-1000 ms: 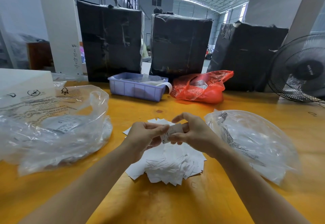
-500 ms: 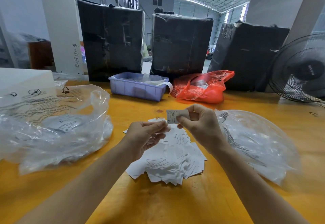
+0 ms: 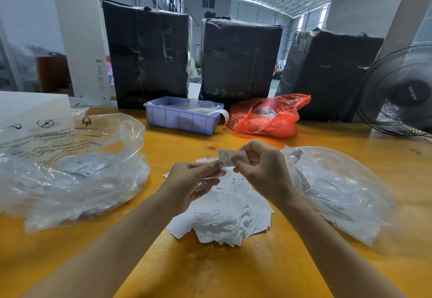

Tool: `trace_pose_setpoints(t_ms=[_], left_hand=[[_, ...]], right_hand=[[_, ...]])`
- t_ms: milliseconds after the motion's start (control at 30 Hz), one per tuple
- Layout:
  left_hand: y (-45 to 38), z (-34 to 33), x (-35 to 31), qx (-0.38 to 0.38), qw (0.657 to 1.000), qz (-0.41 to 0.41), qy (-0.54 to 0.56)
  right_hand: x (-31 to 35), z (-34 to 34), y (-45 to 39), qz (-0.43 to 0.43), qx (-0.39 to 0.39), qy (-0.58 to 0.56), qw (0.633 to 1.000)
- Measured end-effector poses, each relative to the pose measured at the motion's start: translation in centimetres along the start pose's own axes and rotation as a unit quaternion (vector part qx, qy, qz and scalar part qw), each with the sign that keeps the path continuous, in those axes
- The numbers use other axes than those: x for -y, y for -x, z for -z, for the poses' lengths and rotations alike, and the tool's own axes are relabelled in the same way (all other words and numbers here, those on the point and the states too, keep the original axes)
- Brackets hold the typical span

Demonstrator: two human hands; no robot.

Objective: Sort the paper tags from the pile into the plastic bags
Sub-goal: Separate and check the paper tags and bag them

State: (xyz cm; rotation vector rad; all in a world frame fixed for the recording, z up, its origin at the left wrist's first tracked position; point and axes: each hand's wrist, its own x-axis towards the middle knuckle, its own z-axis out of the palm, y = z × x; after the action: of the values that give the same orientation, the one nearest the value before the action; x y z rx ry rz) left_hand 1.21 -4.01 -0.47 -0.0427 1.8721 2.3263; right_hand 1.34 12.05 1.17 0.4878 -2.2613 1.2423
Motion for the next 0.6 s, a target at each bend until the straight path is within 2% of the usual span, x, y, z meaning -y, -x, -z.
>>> trace_pose_setpoints(t_ms=[167, 367, 500, 600], left_hand=[[0.0, 0.1, -0.1, -0.013, 1.0, -0.011, 0.004], [-0.2, 0.1, 0.0, -0.026, 0.999, -0.021, -0.018], [0.0, 0.2, 0.1, -0.014, 0.999, -0.03, -0.028], [0.0, 0.0, 0.2, -0.011, 0.998, -0.038, -0.039]], right_hand=[[0.2, 0.1, 0.1, -0.039, 0.047, -0.013, 0.998], [0.2, 0.6, -0.2, -0.173, 0.128, -0.136, 0.967], [0.1, 0.9, -0.3, -0.217, 0.181, -0.142, 0.949], [0.0, 1.1, -0.3, -0.228, 0.189, -0.131, 0.946]])
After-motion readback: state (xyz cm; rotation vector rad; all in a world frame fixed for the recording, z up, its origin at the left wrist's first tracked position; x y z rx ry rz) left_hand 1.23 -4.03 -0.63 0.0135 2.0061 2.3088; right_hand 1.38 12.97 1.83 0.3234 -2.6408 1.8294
